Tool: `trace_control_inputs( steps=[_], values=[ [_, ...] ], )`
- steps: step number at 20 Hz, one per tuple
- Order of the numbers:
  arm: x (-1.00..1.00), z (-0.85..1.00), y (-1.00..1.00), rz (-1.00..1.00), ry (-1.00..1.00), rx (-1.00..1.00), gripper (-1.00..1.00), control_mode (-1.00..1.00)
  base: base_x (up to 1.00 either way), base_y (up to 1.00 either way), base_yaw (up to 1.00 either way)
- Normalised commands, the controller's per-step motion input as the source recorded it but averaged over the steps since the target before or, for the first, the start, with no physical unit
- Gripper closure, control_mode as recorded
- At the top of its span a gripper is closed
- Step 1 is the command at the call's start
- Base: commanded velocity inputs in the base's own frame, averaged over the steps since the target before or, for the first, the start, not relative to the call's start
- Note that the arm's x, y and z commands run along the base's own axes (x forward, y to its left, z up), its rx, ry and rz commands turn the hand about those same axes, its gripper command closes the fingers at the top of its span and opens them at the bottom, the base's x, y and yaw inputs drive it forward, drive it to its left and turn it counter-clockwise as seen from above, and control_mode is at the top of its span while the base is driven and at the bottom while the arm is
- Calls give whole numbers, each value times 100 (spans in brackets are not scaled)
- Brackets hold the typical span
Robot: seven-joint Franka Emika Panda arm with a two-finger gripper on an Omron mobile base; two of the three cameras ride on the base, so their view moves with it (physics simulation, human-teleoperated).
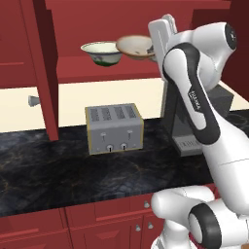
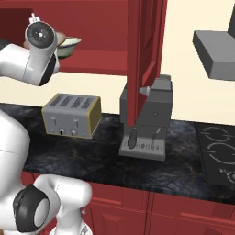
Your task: Pick up the bowls on the counter and stack them on top of one another in the open cabinet. Place the smaller bowl on top of the larger bowl.
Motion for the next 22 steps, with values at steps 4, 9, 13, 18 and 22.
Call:
trace_control_inputs(
  steps=[4,9,13,18,22],
  values=[
    [34,0,14,0,0,0,100,-100,0,0,0],
    [31,-3,7,0,0,0,100,-100,0,0,0],
    [30,-1,4,0,-2,0,100,-100,0,0,0],
    [33,0,6,0,-4,0,100,-100,0,0,0],
    [35,0,8,0,-2,0,100,-100,0,0,0]
  ],
)
